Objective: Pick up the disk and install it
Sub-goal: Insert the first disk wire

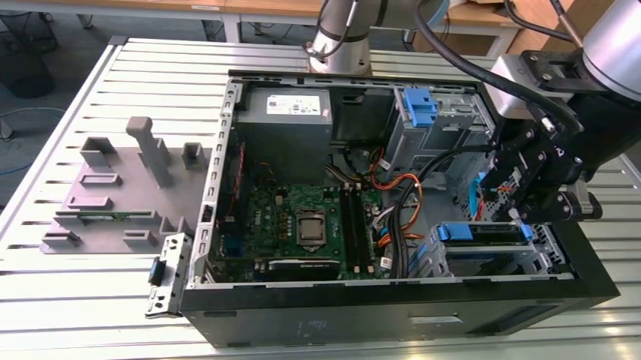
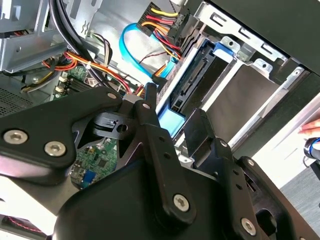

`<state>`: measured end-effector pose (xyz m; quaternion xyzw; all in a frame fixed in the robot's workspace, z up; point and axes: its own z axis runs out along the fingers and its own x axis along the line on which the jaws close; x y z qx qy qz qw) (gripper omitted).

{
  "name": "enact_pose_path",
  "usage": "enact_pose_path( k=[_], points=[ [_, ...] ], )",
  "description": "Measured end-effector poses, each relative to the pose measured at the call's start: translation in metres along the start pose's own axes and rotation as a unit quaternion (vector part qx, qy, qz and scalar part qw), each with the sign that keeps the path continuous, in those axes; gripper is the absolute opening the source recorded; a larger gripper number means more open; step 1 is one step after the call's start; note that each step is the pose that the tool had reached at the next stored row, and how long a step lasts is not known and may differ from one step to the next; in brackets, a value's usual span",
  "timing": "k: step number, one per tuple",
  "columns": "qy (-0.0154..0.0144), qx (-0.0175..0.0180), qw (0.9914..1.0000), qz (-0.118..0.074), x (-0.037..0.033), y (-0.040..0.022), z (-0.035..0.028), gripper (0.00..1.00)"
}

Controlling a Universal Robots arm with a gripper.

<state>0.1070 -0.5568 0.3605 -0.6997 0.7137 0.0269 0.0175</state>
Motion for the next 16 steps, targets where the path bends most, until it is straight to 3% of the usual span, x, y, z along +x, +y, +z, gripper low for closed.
enact_pose_path(
  k=[16],
  points=[
    [0.0001,0.0,1.0,0.0,-0.0011,-0.004,0.0095,0.49]
  ],
)
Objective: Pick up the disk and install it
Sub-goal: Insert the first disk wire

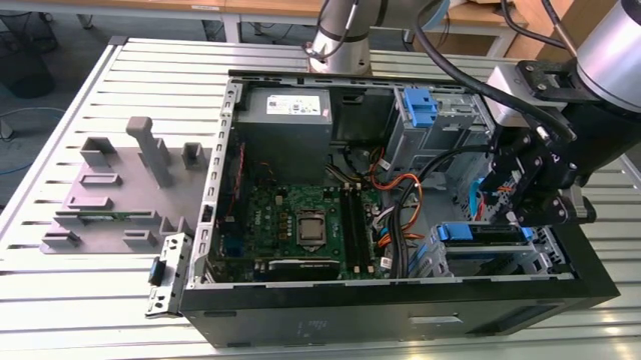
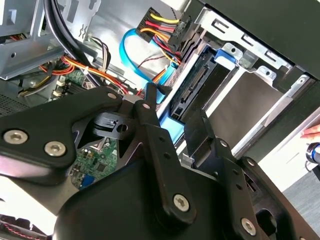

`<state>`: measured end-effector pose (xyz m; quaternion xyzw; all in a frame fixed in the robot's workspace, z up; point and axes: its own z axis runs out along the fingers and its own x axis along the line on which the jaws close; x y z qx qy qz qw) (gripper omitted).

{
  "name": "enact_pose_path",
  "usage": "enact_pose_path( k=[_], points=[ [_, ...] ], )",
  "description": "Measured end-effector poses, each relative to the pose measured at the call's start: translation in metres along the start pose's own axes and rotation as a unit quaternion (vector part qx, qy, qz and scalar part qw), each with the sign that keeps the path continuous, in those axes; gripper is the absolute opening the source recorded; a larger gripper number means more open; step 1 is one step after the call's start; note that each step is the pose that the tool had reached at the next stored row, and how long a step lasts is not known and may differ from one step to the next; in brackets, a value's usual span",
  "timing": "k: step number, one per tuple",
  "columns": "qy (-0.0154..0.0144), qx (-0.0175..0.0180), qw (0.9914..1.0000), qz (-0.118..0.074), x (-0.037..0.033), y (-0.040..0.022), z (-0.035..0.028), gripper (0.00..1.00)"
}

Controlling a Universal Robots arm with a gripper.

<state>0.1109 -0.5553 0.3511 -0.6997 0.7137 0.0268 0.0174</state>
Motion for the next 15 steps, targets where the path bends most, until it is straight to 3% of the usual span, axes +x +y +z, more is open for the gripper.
enact_pose_path(
  k=[5,15],
  points=[
    [0.0,0.0,1.0,0.0,0.0,-0.0043,0.0016,0.49],
    [-0.0001,0.0001,1.0,0.001,0.0034,-0.0046,0.0033,0.49]
  ],
)
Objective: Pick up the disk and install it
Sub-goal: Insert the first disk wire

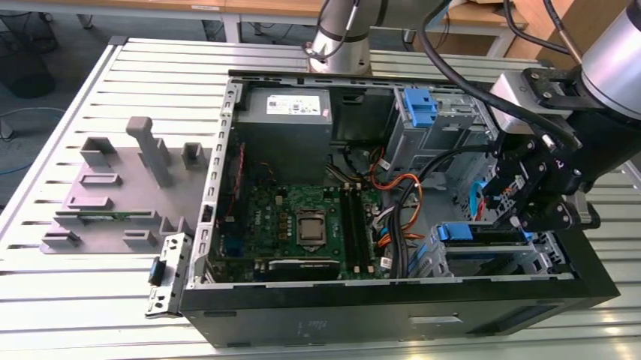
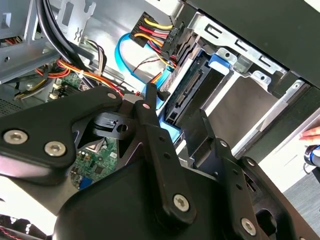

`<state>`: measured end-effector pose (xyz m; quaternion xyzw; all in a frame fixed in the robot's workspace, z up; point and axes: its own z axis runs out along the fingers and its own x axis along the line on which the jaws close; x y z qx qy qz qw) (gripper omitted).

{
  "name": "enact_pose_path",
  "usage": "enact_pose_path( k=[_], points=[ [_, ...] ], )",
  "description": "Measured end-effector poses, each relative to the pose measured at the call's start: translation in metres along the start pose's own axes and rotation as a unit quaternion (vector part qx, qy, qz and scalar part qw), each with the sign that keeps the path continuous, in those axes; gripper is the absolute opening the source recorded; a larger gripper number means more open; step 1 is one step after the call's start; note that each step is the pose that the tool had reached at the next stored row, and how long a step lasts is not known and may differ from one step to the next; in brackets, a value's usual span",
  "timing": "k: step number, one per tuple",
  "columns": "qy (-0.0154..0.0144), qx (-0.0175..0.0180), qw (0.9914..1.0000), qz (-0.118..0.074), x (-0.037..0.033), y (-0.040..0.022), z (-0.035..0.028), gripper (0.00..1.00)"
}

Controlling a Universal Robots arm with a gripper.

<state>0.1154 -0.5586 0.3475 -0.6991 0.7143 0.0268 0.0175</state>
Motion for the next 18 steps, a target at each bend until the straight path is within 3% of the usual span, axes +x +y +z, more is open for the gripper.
enact_pose_path(
  k=[9,14,17,18],
  points=[
    [0.0001,0.0,1.0,0.0,0.0004,0.0,0.0001,0.48],
    [0.0001,0.0,1.0,0.0,0.0006,0.0,0.0002,0.24],
    [0.0001,0.0,1.0,0.0,0.0007,0.0,0.0002,0.18],
    [0.0001,0.0,1.0,0.0,0.0036,-0.0001,0.0013,0.16]
  ],
)
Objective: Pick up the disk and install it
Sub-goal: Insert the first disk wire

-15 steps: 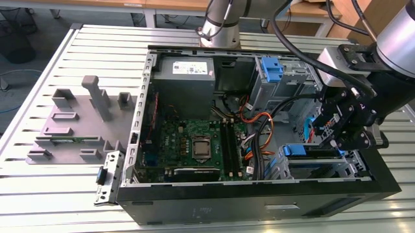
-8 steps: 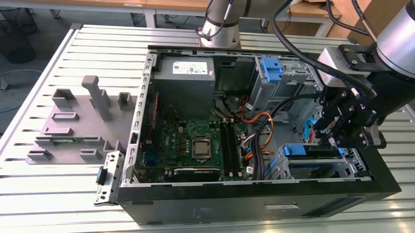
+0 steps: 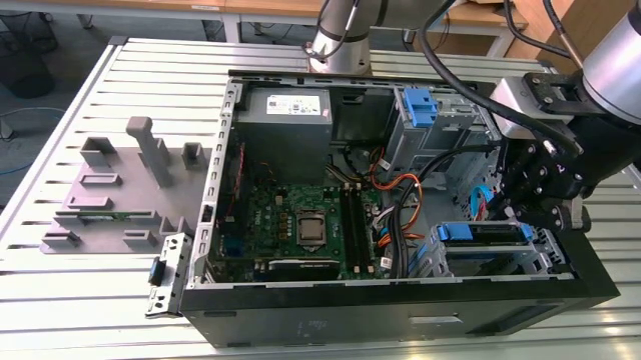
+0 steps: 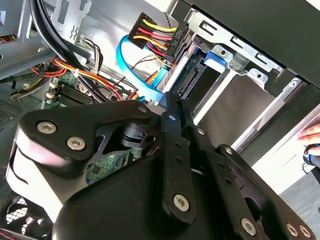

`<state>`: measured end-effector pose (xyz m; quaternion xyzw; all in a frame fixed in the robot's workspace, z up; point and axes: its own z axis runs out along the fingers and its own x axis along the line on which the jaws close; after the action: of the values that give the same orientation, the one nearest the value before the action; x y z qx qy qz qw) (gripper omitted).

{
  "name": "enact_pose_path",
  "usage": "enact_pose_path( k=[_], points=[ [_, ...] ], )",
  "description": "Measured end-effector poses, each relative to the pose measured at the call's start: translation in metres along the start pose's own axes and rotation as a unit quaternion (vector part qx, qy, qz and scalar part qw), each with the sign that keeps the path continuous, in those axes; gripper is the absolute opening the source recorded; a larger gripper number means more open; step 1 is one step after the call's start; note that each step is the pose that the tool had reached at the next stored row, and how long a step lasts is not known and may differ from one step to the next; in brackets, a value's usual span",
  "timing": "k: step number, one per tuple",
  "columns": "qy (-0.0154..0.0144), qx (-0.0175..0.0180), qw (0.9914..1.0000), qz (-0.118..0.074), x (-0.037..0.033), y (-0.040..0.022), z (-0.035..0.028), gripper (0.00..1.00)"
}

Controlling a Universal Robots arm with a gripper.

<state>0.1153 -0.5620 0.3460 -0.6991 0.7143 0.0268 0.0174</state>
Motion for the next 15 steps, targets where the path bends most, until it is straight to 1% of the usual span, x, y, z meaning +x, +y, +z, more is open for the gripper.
enact_pose_path(
  k=[1,4,5,7,11,13,15],
  points=[
    [0.0,0.0,1.0,0.0,0.0032,-0.0001,0.0011,0.16],
    [0.0,0.0,1.0,0.0,0.007,-0.0002,0.0025,0.16],
    [0.0,0.0,1.0,0.0,0.007,-0.0002,0.0025,0.16],
    [0.0,0.0,1.0,0.0,0.0111,-0.0003,0.004,0.16],
    [0.0,0.0,1.0,0.0,0.0119,-0.0003,0.0043,0.16],
    [0.0,0.0,1.0,0.0,0.0141,-0.0004,0.0051,0.16],
    [0.0,0.0,1.0,0.0,0.0142,-0.0004,0.0051,0.16]
  ],
)
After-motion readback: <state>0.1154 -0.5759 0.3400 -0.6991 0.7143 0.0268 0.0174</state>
